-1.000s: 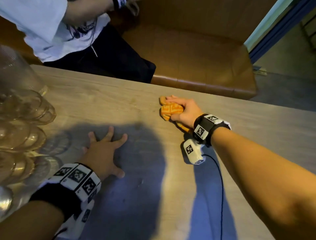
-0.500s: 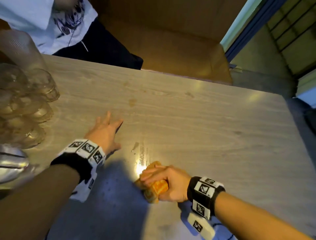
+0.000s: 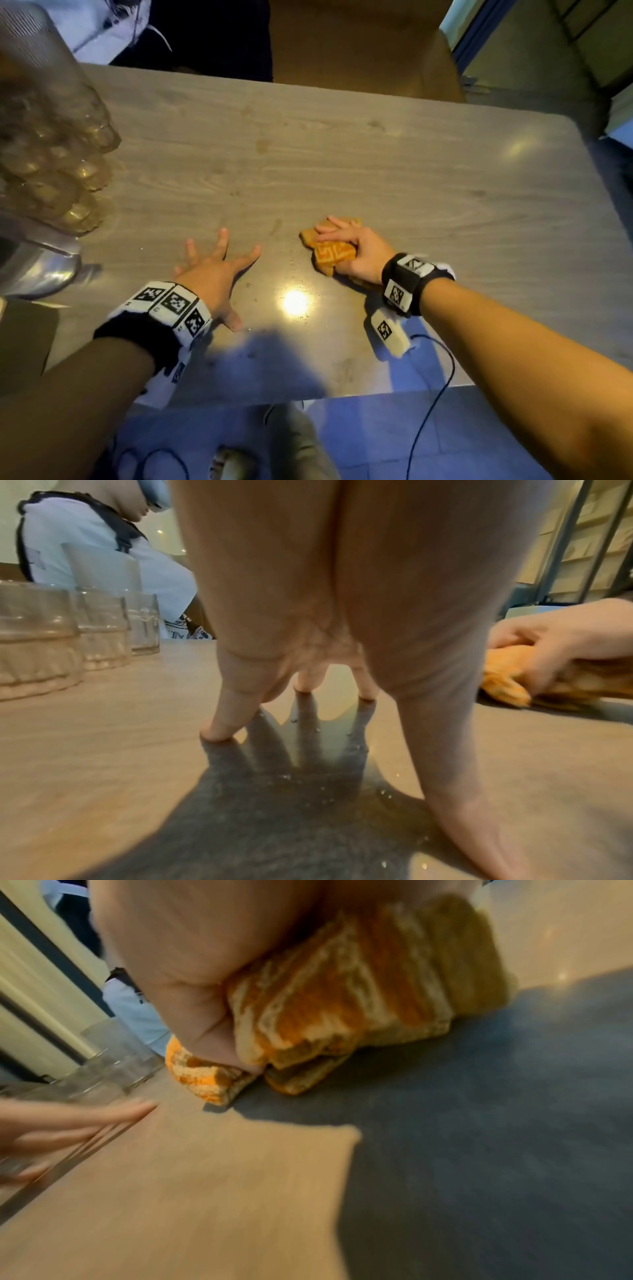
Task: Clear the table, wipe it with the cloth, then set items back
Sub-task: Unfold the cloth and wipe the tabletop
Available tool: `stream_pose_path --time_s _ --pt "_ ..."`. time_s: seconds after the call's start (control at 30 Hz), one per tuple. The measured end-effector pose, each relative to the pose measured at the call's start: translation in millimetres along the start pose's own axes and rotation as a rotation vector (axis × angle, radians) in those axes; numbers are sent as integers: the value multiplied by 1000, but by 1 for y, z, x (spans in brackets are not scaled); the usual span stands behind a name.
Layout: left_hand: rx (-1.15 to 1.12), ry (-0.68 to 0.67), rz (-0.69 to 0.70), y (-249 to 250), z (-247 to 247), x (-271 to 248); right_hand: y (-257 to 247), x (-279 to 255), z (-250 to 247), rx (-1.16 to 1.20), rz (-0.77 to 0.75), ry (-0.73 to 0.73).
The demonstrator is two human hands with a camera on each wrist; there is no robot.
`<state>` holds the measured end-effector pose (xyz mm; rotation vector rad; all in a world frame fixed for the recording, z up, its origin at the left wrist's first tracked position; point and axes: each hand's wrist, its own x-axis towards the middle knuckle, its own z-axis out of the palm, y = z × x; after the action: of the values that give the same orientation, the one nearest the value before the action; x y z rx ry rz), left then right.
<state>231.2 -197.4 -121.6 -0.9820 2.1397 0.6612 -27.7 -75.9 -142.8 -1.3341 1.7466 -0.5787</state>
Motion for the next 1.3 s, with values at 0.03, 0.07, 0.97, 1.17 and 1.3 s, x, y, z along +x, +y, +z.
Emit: stream_pose_path --time_s 0.03,0.07,0.97,1.17,1.3 --pt "3 3 1 0 0 0 0 -13 11 0 -23 -14" --pt "0 8 4 -1 0 2 0 -27 23 -3 -48 -32" --pt "-236 415 178 -49 49 -39 -94 -121 127 771 217 321" --pt "-249 456 181 -65 46 -54 -70 -108 123 -378 74 283" --pt "-184 362 138 -71 46 -51 -71 -106 189 -680 138 147"
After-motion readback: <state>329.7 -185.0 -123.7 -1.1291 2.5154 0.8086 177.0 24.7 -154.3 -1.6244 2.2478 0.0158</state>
